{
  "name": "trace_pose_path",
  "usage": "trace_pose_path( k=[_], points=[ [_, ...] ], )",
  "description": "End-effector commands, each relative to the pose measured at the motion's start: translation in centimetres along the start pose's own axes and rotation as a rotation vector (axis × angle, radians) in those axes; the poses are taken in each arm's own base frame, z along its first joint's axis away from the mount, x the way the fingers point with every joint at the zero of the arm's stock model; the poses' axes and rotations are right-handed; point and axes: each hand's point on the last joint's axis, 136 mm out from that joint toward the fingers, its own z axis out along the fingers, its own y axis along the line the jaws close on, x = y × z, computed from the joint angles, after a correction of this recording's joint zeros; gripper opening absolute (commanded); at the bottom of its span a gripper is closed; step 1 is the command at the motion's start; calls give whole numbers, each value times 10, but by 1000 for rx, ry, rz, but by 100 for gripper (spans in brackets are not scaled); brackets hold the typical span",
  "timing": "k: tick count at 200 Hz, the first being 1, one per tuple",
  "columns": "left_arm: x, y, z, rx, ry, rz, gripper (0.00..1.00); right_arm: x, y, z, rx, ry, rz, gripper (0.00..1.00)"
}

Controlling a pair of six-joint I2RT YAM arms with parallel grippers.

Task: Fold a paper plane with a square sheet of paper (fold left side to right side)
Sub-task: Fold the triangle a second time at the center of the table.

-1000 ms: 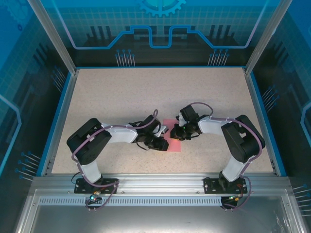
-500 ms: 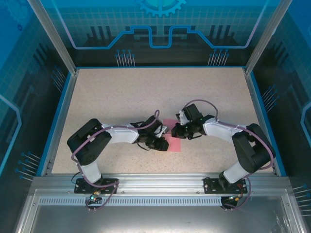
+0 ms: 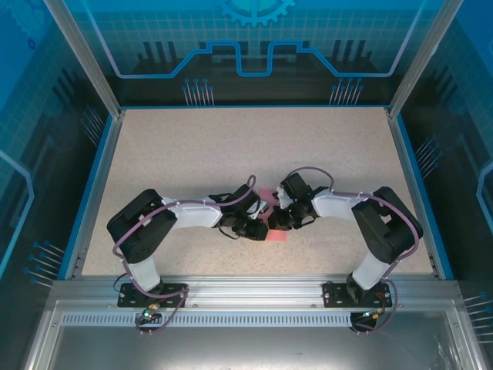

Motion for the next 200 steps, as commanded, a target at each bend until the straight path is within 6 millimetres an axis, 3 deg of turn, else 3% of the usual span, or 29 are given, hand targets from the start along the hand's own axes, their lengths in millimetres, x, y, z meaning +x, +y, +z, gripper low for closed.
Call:
trace_pose_path(
  k=[1, 78, 87, 159, 200],
  points=[
    [30, 41, 11, -162, 100, -37, 23, -2, -1, 2, 42, 13, -28, 7],
    [35, 45, 13, -174, 113, -41, 23, -7, -35, -8, 206, 22, -32, 7],
    [34, 44, 13, -172, 113, -40, 23, -19, -33, -13, 212, 0, -41, 7],
    [34, 45, 13, -170, 109, -41, 23, -37, -67, -27, 270, -8, 1, 7],
    [34, 45, 13, -170, 106, -39, 23, -48, -86, -46, 297, -35, 27, 7]
  ],
)
